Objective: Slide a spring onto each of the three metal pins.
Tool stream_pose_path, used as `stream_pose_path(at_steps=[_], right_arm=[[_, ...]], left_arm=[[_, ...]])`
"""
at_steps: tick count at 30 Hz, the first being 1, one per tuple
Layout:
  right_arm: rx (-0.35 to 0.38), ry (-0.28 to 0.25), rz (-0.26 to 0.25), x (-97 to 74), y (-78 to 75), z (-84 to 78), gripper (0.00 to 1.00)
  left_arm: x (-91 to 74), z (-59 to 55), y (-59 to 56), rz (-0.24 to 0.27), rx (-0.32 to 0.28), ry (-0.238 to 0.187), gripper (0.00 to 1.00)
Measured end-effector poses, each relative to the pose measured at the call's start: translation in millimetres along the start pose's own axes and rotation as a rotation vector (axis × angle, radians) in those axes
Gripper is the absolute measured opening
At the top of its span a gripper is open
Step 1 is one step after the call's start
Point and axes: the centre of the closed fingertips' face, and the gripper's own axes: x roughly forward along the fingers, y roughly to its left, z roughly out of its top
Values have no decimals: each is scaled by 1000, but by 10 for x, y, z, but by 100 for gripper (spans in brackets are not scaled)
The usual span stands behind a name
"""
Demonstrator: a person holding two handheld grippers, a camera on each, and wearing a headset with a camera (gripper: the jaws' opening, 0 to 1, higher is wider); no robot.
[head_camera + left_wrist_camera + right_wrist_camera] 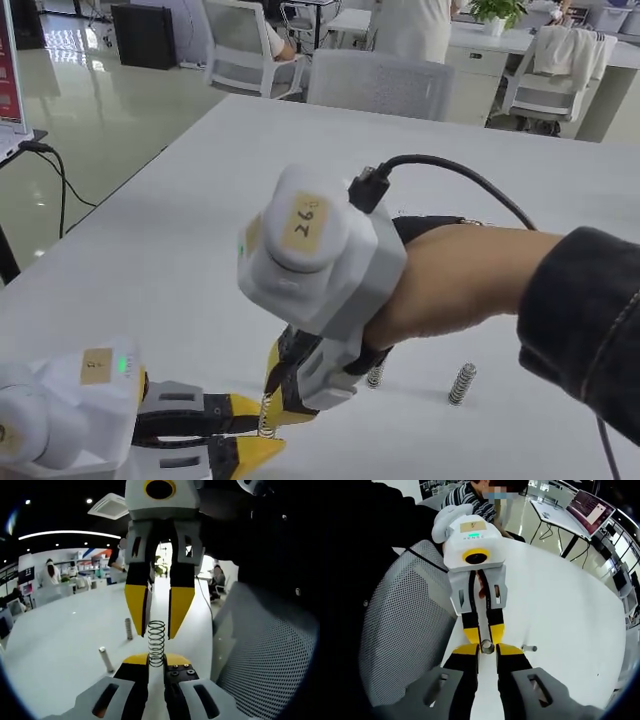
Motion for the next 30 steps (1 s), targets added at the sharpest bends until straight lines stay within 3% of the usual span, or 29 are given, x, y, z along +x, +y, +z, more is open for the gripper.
stream_pose_path(at_steps=[20,27,30], right_arm=[[33,23,28,114,5,-52,9],[26,20,15,110,-36,-44,8],[27,18,11,92,-56,-35,8]], left_arm=[[-9,69,-1,0,45,2,3],[-14,65,42,16,13,-22,3],[-30,8,67,28,-1,-12,10]])
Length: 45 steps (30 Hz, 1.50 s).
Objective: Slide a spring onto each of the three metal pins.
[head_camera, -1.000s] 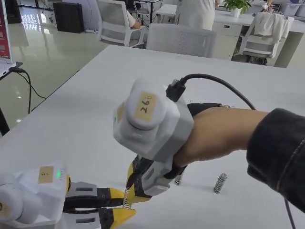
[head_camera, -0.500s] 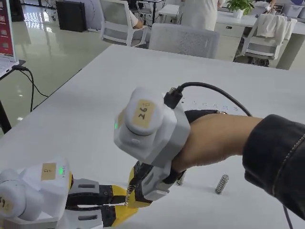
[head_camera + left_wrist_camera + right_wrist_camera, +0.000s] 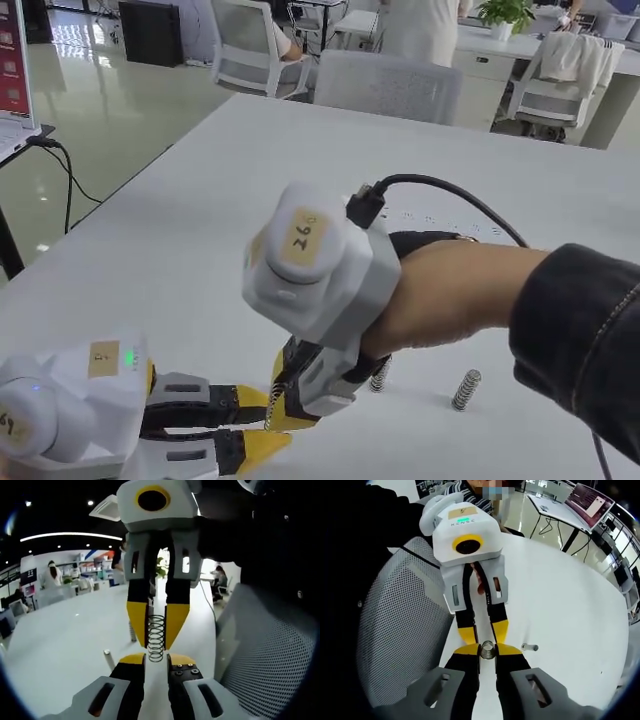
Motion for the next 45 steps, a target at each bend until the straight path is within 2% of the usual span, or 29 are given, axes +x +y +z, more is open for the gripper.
stream_pose_path(at_steps=[4,9,18,22,26,36,45], right_arm=[[4,2,-12,-40,-54,-15,8],[12,7,-29,-78,-117,-49,8],[26,7,-58,-146,-218,-92,8],[28,12,-75,-166,-275,-118,8],[32,9,-91,-184,-343,-125,8],[10,22,-147,-181,-572,-117,8],[-11,24,-155,-87,-689,-98,8]], left_arm=[[-46,-69,32,17,-19,6,15],[-100,-94,78,43,-35,5,20],[-151,-155,194,97,-70,13,44],[-160,-152,221,108,-83,9,48],[-168,-157,255,127,-98,6,57],[-182,-154,258,146,-116,-1,67],[-212,-164,277,159,-123,-6,71]])
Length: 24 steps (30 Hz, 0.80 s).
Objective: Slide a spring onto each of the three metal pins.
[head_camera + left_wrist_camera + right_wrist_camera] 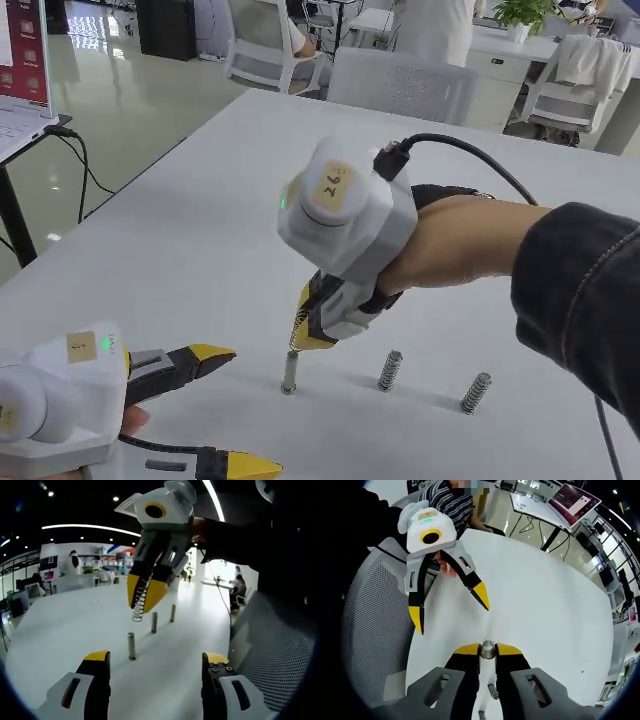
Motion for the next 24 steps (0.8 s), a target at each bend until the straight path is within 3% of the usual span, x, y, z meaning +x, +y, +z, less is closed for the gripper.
stream_pose_path(at_steps=[7,24], right_arm=[[-9,22,16,130,-47,-63,8],[3,21,32,240,-65,-94,8]], left_arm=[[11,0,-28,-6,4,2,70],[-21,-21,2,6,0,4,68]])
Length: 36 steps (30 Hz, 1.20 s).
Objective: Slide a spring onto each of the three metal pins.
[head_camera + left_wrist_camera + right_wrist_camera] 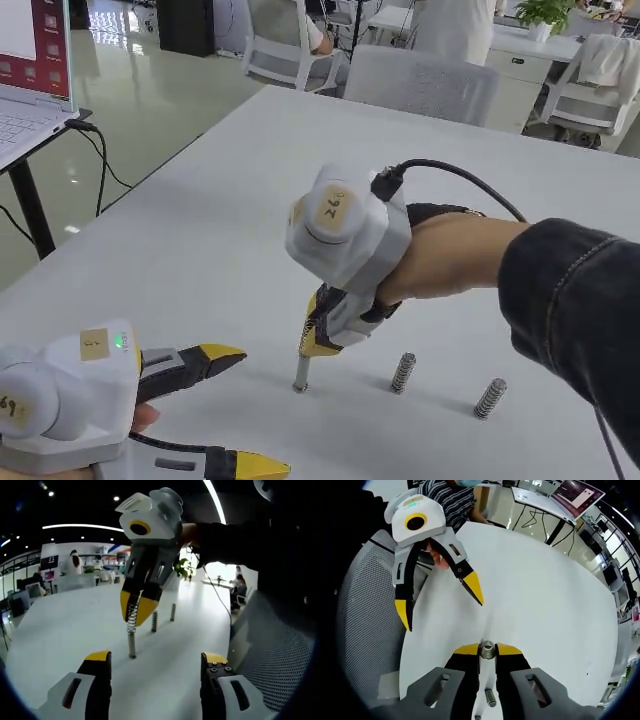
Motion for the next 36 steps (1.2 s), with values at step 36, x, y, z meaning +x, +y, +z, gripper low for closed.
stream_pose_path(at_steps=[36], right_arm=[[36,61,45,419,22,-228,9]], left_arm=[[-59,-29,23,12,-10,1,65]])
